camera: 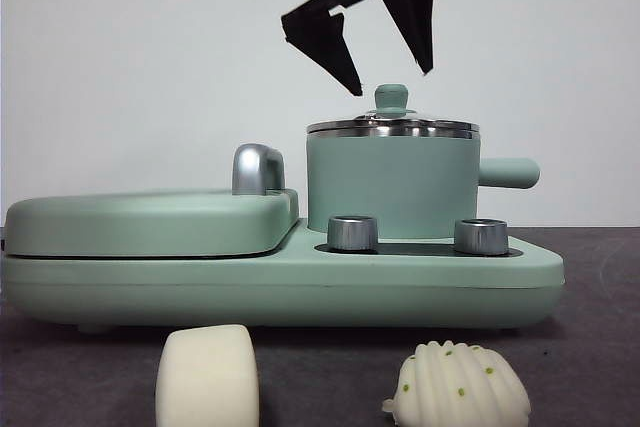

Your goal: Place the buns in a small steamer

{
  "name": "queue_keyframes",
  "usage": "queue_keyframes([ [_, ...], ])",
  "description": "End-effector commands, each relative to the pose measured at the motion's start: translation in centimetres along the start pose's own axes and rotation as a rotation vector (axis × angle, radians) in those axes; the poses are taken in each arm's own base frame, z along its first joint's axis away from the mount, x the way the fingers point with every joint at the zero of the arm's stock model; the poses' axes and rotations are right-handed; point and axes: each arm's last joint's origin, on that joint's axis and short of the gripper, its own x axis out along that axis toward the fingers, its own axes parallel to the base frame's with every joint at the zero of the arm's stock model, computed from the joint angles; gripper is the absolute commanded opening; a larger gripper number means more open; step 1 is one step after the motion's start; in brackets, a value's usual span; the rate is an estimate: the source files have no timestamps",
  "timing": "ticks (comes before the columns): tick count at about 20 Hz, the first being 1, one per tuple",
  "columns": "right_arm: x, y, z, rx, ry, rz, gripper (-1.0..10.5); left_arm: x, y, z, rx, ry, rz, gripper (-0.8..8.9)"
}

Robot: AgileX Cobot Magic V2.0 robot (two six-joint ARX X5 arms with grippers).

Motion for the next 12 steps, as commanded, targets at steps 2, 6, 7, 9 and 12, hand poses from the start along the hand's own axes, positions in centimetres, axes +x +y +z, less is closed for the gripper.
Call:
queue_keyframes([
  [2, -0.2, 0.3, 0.4, -0.006, -0.015, 0.005, 4.6, 1.2, -0.2, 0.6, 0.042, -0.022, 0.002, 3.65],
  [6, -0.2, 0.3, 0.4, -0.006, -0.015, 0.005, 4.6, 1.8, -0.1, 0.5, 0.054, -0.012, 0.001, 3.06],
  [7, -0.2, 0.3, 0.4, -0.006, -0.015, 0.005, 4.6, 1.8, -0.1, 0.5, 0.062, -0.011, 0.001, 3.04],
  [9, -0.2, 0.3, 0.4, -0.007, -0.015, 0.005, 4.6, 2.1, 0.0, 0.5, 0.065, -0.005, 0.001, 2.58],
  [12, -0.2, 0.3, 0.4, -0.006, -0.015, 0.005, 4.6, 2.8, 0.1, 0.4, 0.063, 0.009, 0.000, 2.41],
])
